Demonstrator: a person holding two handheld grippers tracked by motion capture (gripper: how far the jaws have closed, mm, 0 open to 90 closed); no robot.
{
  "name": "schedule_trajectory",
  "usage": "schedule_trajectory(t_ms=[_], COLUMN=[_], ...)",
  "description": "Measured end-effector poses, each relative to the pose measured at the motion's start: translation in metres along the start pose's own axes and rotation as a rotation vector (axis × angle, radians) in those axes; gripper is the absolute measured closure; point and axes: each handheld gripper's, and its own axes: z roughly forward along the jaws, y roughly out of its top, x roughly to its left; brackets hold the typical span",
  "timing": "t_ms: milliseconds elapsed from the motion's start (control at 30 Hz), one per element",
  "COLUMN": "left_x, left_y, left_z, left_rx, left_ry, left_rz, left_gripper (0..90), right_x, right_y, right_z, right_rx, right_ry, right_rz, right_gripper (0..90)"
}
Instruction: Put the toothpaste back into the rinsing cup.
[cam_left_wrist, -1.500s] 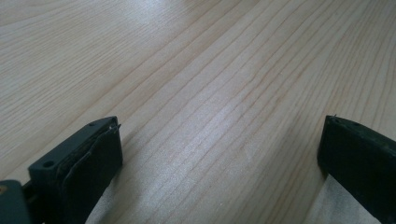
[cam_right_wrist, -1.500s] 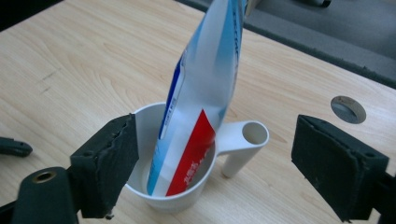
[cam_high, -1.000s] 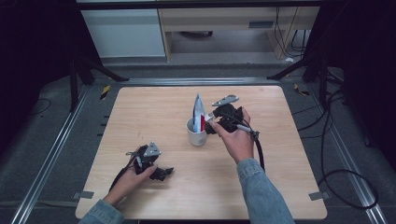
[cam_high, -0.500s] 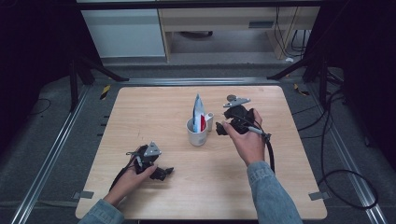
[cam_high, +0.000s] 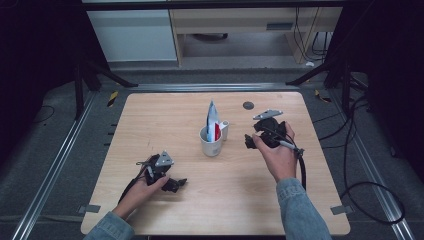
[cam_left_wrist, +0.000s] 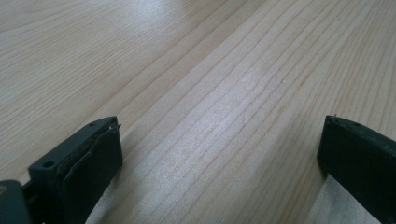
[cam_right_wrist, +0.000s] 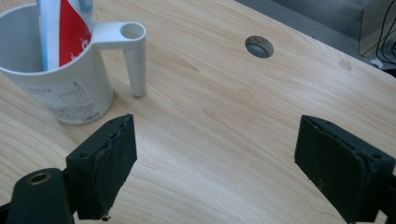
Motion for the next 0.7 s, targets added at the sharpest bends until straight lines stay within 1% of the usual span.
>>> schedule_trajectory(t_ms=[233,267,367,567,700], left_x=[0.0,0.0,0.0,0.0,0.0], left_y=[0.0,0.0,0.0,0.0,0.0], left_z=[0.0,0.0,0.0,0.0,0.0], left_rx=[0.0,0.0,0.0,0.0,0.0], left_ry=[0.0,0.0,0.0,0.0,0.0], left_rz=[0.0,0.0,0.0,0.0,0.001], left_gripper=[0.0,0.0,0.0,0.0,0.0], right_x=[-0.011,-0.012,-0.017,-0.025,-0.028], right_y=[-0.017,-0.019,-0.029,-0.05,-0.062], right_z=[-0.004,-0.004,-0.005,-0.003,-0.001], right_rx=[0.007,0.007,0.006,0.005,0.014], right_ry=[-0.007,-0.01,-0.02,-0.026,-0.025], right_rz=[0.001,0.011,0.022,0.053,0.072], right_gripper=[13.2,13.3,14.5,16.2,16.6])
